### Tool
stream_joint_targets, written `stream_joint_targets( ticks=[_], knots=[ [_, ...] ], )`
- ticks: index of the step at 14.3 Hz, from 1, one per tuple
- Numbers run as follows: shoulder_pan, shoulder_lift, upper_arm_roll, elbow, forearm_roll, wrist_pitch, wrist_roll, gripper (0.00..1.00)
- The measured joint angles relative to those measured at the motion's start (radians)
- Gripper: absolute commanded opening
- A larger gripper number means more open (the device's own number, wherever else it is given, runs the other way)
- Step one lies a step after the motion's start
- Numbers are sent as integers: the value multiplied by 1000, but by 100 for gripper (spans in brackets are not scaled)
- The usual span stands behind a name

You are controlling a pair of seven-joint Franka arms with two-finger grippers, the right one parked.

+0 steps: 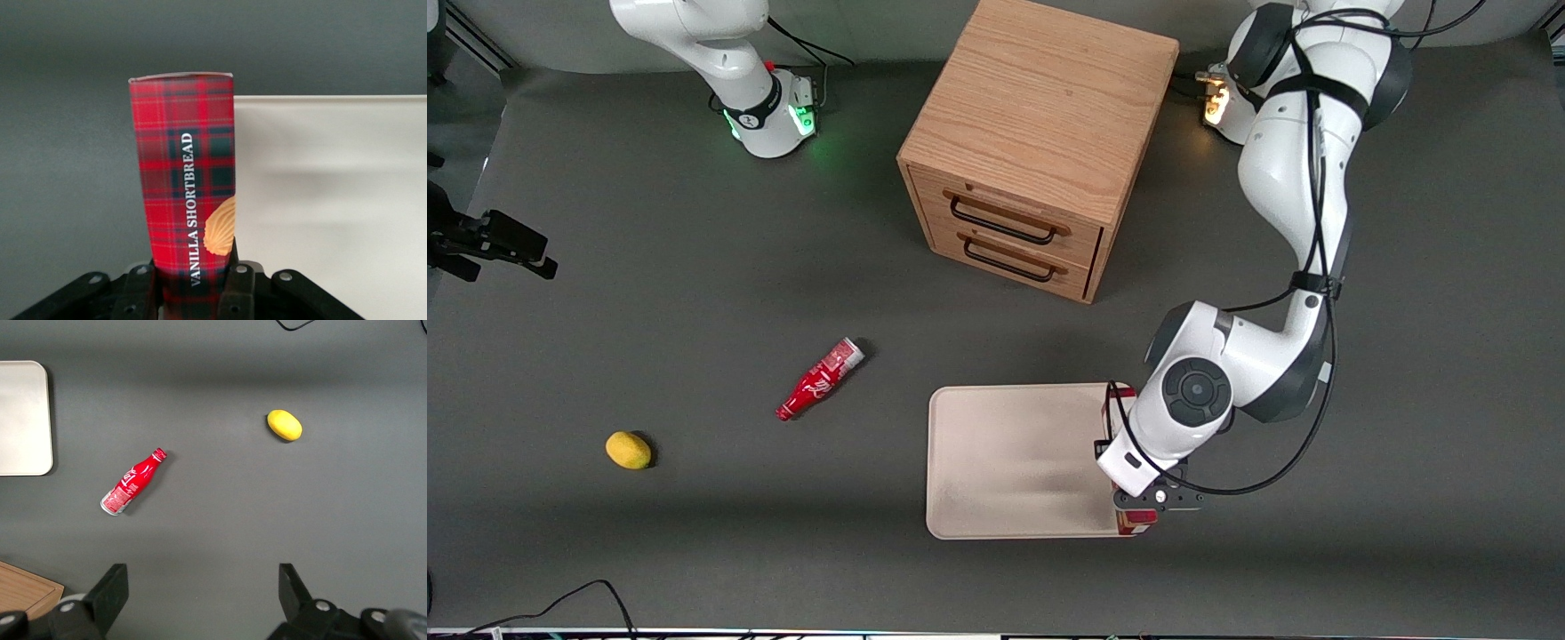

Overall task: Place red cookie box on tray
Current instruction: 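Carry the cookie box over the cream tray with the left gripper, then lower the box onto the tray and open the left gripper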

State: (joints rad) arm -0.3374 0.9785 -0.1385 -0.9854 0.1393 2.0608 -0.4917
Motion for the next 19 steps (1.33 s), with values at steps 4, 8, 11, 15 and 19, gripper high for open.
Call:
stream_joint_targets(
  ticks=[4, 8, 11, 15, 19],
  knots=[
    [-1, 20, 4, 5, 1, 10, 0, 0],
    [-7, 22, 2, 5, 1, 14, 0, 0],
    [-18, 25, -2, 5, 1, 14, -2, 3],
    [-32, 42, -2, 6, 1, 16, -12, 28],
    [-32, 46, -2, 7, 1, 19, -14, 50]
  ],
)
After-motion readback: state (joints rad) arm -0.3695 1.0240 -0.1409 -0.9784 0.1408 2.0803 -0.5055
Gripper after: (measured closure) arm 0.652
